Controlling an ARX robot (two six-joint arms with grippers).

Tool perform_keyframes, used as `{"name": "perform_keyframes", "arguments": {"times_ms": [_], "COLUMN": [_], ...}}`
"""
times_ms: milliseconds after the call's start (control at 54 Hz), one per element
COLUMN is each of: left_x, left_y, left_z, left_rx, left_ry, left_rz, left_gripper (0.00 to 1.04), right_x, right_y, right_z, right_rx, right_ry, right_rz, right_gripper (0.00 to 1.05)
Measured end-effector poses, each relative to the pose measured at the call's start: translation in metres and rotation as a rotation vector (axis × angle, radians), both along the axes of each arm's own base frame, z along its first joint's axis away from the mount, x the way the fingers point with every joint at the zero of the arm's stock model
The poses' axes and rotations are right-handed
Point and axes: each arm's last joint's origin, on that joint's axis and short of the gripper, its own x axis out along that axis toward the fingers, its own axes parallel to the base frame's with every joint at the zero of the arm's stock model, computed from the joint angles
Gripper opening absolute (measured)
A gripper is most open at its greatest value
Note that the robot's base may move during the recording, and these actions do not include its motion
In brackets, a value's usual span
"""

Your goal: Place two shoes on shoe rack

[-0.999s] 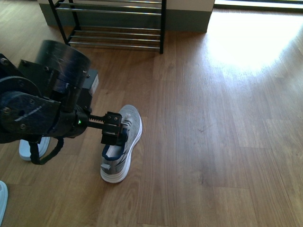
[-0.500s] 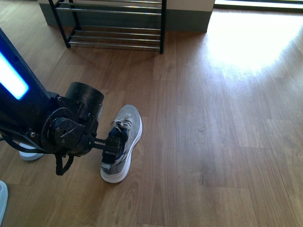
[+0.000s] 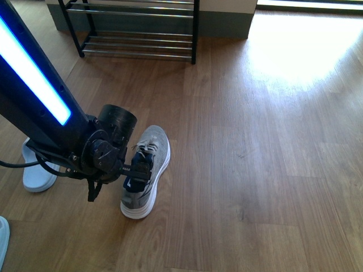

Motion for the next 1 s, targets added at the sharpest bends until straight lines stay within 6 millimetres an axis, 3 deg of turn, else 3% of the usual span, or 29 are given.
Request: {"name": "perform_keyframes", "arguments": {"times_ms": [703, 999], "left_x": [0.005, 0.004], "left_y": [-0.023, -0.026], "left_z": [-0.019, -0.020], "left_rx": [-0.032, -0.026], "left_ry": [0.028, 0.038], "left_rz": [0.017, 0.015], "left_gripper": [0.95, 0.62], "right_x": [0.000, 0.000], "right_y": [0.000, 0.000], "right_z": [0.000, 0.000], "right_rx": [0.000, 0.000], "right_ry": [0.000, 0.000], "right_rz": [0.000, 0.000], "right_gripper": [0.01, 0.01]}}
